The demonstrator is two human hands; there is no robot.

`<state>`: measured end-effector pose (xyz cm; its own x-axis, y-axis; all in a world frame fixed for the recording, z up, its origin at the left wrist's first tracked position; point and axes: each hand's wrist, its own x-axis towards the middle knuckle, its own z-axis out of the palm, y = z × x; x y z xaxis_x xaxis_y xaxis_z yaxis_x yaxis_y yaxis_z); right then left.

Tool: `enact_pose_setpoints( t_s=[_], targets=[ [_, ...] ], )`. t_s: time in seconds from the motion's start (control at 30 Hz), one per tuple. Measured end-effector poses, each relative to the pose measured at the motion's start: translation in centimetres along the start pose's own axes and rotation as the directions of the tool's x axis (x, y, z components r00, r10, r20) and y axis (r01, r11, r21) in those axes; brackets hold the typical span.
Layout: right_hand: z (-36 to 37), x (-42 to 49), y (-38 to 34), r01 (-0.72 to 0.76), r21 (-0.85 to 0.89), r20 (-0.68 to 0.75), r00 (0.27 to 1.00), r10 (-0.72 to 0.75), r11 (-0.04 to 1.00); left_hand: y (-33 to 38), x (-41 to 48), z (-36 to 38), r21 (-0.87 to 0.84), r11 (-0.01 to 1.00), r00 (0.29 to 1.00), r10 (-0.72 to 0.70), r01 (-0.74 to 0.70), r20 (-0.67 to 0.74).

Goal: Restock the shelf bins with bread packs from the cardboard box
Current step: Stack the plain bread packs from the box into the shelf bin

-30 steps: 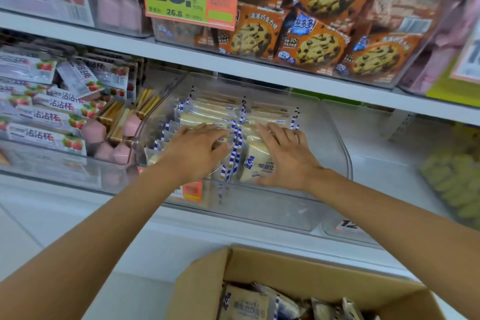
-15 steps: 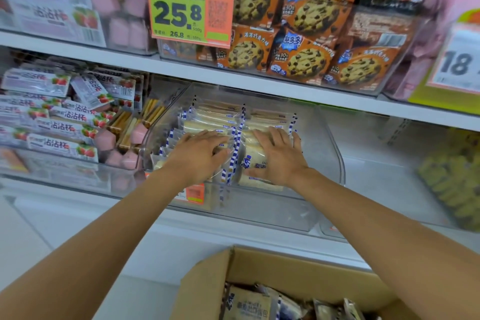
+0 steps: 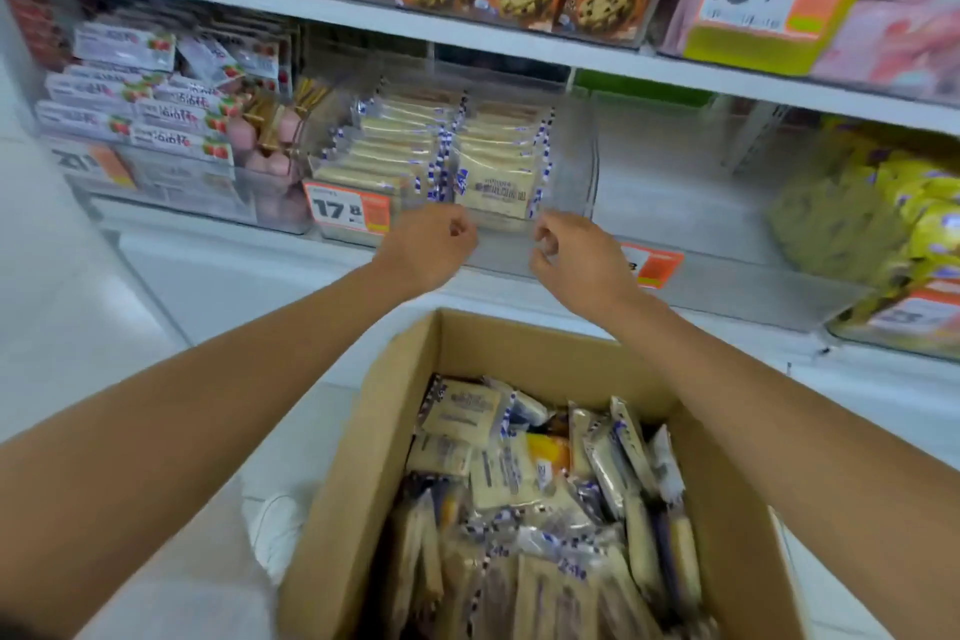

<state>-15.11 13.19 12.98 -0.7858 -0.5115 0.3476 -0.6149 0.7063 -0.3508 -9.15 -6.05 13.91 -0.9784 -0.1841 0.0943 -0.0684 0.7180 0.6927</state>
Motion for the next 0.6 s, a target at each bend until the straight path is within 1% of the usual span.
enact_pose_setpoints(
  t_s=[0.07,0.13,0.17,0.23,0.3,0.37,0.47,0.5,0.57,0.6],
  targets=[
    [1.1,-4.2,1.8,-0.081,0.035,0.16,0.984,0.074,0.996,-0.5,-2.5,3.0,-0.018,0.997,0.994,-0.075,0.077,0.084],
    [2.3,-8.3,4.2,-0.184,0.036,0.278,0.946,0.167,0.982,-1.4,-4.6,5.8,-0.045,0.985,0.976,-0.158,0.167,0.152],
    [2.8,-10.3,5.8,-0.257,0.038,0.32,0.919,0.232,0.966,-1.9,-5.5,7.3,-0.045,0.98,0.966,-0.183,0.194,0.183],
    [3.6,-14.2,9.0,-0.445,0.056,0.381,0.837,0.393,0.894,-2.9,-7.0,9.8,-0.046,0.972,0.948,-0.213,0.23,0.238],
    [4.8,-17.2,12.2,-0.589,0.08,0.388,0.761,0.519,0.804,-3.8,-7.9,12.0,-0.06,0.964,0.931,-0.232,0.258,0.283],
    [6.5,-19.0,14.3,-0.632,0.064,0.393,0.727,0.563,0.772,-4.7,-8.5,13.3,-0.072,0.952,0.91,-0.261,0.298,0.321],
    [9.2,-19.7,16.1,-0.708,-0.013,0.49,0.611,0.622,0.706,-5.8,-8.4,15.3,-0.104,0.926,0.884,-0.308,0.364,0.351],
    [10.2,-19.8,16.5,-0.719,0.016,0.516,0.601,0.61,0.695,-6.1,-8.3,15.7,-0.111,0.918,0.878,-0.322,0.381,0.354],
    [12.2,-20.0,16.7,-0.704,0.131,0.525,0.647,0.553,0.698,-6.6,-8.0,16.4,-0.127,0.898,0.865,-0.355,0.42,0.355],
    [13.1,-20.2,16.5,-0.699,0.152,0.532,0.653,0.538,0.699,-6.7,-7.9,16.6,-0.135,0.888,0.858,-0.37,0.439,0.357]
  ],
)
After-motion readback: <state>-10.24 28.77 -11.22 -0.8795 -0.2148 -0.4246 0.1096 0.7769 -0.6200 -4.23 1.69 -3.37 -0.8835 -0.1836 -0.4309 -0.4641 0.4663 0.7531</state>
